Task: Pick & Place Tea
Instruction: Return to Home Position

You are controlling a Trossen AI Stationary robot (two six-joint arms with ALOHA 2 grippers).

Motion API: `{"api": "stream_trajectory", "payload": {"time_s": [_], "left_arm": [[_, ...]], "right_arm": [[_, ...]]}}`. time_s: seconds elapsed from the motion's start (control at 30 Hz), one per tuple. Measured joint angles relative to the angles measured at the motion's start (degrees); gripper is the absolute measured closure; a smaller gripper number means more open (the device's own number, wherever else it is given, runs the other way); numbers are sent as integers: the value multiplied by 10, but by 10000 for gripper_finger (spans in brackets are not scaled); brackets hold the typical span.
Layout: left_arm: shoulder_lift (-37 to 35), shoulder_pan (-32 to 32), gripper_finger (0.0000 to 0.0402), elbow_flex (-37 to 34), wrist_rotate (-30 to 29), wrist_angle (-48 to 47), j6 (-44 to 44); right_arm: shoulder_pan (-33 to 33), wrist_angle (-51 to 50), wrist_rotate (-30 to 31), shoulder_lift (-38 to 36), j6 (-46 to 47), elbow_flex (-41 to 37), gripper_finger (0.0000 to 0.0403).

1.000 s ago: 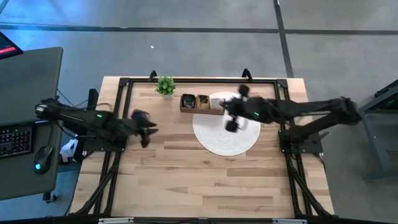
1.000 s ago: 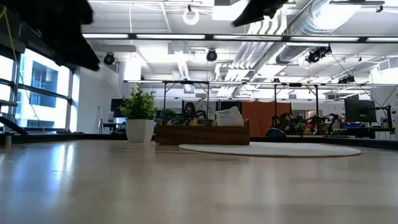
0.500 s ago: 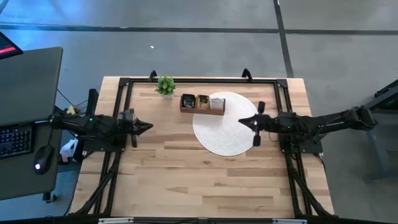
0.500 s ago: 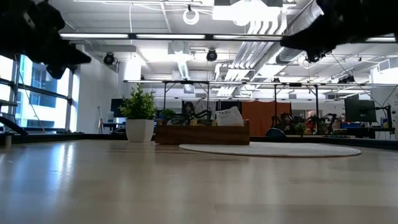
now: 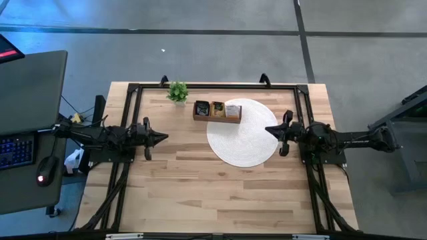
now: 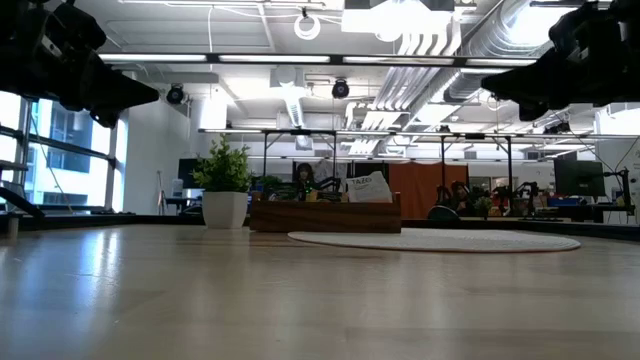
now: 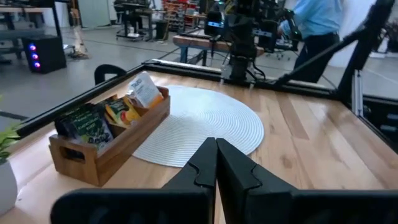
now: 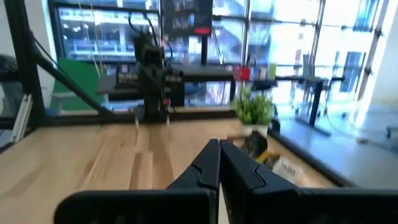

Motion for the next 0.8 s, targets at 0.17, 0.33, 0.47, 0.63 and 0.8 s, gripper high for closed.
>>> {"api": "stream_trajectory", "payload": {"time_s": [0.17,0.33,0.47,0.63,0.8], "left_arm": [[0,0,400,1,17,-11,2],[0,0,399,0,17,-4,-2],[0,0,399,-1,17,-1,-2],[0,0,399,-1,17,0,-3],[0,0,399,-1,17,0,-3]], "right_arm": [[0,-30,3,-9,15,0,402],[0,-43,13,-8,15,0,392],[0,-42,13,-8,15,0,384],[0,-42,13,-8,15,-1,384],[0,-42,13,-8,15,-1,385]]}}
